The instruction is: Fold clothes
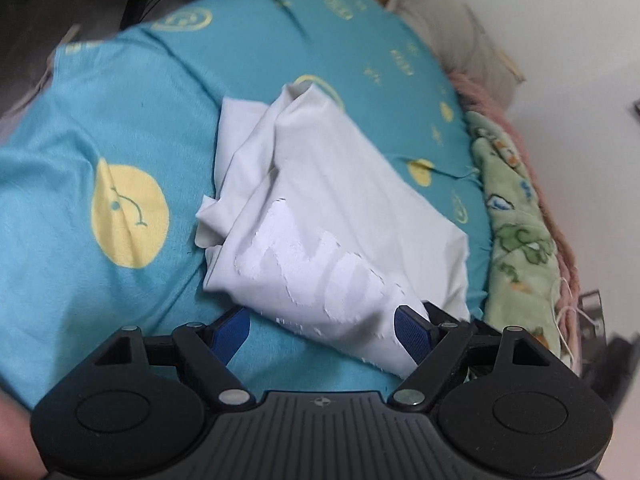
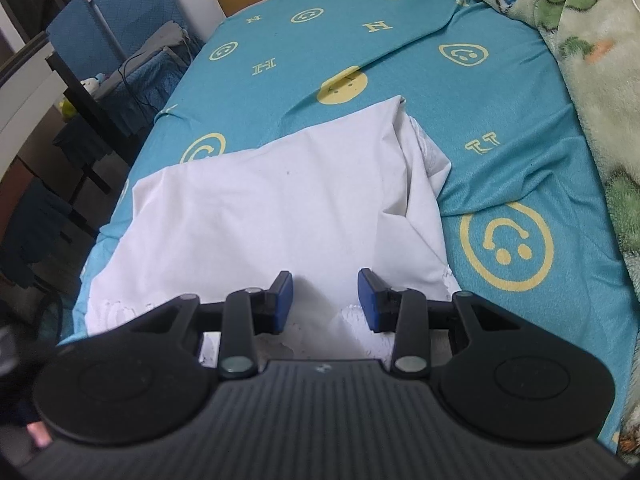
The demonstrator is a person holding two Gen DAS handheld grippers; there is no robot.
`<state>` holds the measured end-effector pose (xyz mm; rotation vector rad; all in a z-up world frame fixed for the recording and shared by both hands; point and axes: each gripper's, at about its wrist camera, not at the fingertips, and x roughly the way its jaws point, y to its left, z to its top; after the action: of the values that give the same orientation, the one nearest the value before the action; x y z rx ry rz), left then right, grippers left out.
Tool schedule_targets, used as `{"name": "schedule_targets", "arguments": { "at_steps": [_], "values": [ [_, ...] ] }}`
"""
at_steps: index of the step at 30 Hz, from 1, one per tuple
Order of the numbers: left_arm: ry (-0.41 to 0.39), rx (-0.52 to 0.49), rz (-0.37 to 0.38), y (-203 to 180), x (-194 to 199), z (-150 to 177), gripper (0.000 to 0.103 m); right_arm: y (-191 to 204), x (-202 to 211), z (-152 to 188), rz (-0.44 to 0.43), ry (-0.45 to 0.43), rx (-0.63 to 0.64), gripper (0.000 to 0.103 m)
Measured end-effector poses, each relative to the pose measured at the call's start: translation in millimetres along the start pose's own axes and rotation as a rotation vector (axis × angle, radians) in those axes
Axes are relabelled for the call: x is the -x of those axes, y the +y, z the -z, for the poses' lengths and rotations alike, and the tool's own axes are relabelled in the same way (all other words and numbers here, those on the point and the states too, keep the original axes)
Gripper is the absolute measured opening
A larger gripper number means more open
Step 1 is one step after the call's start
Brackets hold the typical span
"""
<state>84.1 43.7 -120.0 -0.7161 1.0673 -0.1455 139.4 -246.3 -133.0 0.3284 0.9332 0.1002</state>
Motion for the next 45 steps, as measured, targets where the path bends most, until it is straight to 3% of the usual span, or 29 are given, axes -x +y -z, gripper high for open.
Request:
{"name": "schedule_targets", "arguments": {
  "at_steps": [2,7,12,17,18,23,24,27,30,31,34,37,40,43,44,45],
  "values": [
    [0.001,0.031,-0.013,3.0,-13.9,-7.6,0.088,-0.3,0.0,0.2,-0.001,0.000,-0.002,0.038],
    [-0.070,0.060,0.050,6.0,-12.0,-13.1,0.086,-0.9,0.7,0.8,-0.001,0.000,-0.009,0.038],
    [-0.147,0.124,0.214,14.7,8.0,-11.8,0.086,-2.7,1.3,0.7,0.001,-0.001,-0.026,0.038],
    [-0.022,0.159,0.059,25.8,-16.3,-8.4,0.084,-2.5,0.0,0.8,0.000,0.004,-0.025,0.038],
    [-0.018,0.165,0.058,26.9,-17.1,-8.7,0.085,-2.1,-0.1,0.9,0.002,0.004,-0.021,0.038],
    [-0.030,0.197,0.079,30.6,-20.2,-12.6,0.087,-1.5,-0.6,1.6,0.004,0.001,-0.017,0.038],
    [-0.043,0.205,0.085,31.0,-19.1,-14.4,0.083,-1.4,-0.6,1.5,0.005,0.001,-0.016,0.038],
    [-0.088,0.222,0.145,29.7,-11.8,-18.7,0.074,-1.3,-0.5,1.8,0.007,0.000,-0.013,0.038],
    [-0.136,0.161,0.209,19.2,-1.9,-18.4,0.073,-0.9,-0.7,1.8,0.011,0.000,-0.014,0.038],
    [-0.135,0.131,0.198,14.4,-2.9,-18.7,0.074,-0.7,-1.1,1.7,0.011,0.000,-0.014,0.038],
    [-0.056,0.080,0.069,7.2,-22.0,-19.3,0.073,0.0,-1.9,1.8,0.013,0.003,-0.012,0.038],
    [-0.013,0.115,0.038,13.6,-29.6,-18.2,0.069,-0.4,-0.9,1.9,0.009,0.001,-0.013,0.038],
    [-0.016,0.115,0.045,13.1,-24.3,-20.3,0.058,-12.5,11.8,-0.8,-0.042,-0.035,-0.117,0.041],
    [-0.016,0.093,0.037,12.8,-25.8,-21.2,0.050,-33.8,30.2,-1.4,-0.219,-0.065,-0.327,0.043],
    [-0.021,0.092,0.037,12.6,-27.0,-20.7,0.048,-38.9,32.7,0.7,-0.287,-0.051,-0.388,0.052],
    [-0.028,0.090,0.038,13.0,-28.1,-20.1,0.045,-42.1,33.8,4.5,-0.355,-0.033,-0.444,0.073]
  ]
}}
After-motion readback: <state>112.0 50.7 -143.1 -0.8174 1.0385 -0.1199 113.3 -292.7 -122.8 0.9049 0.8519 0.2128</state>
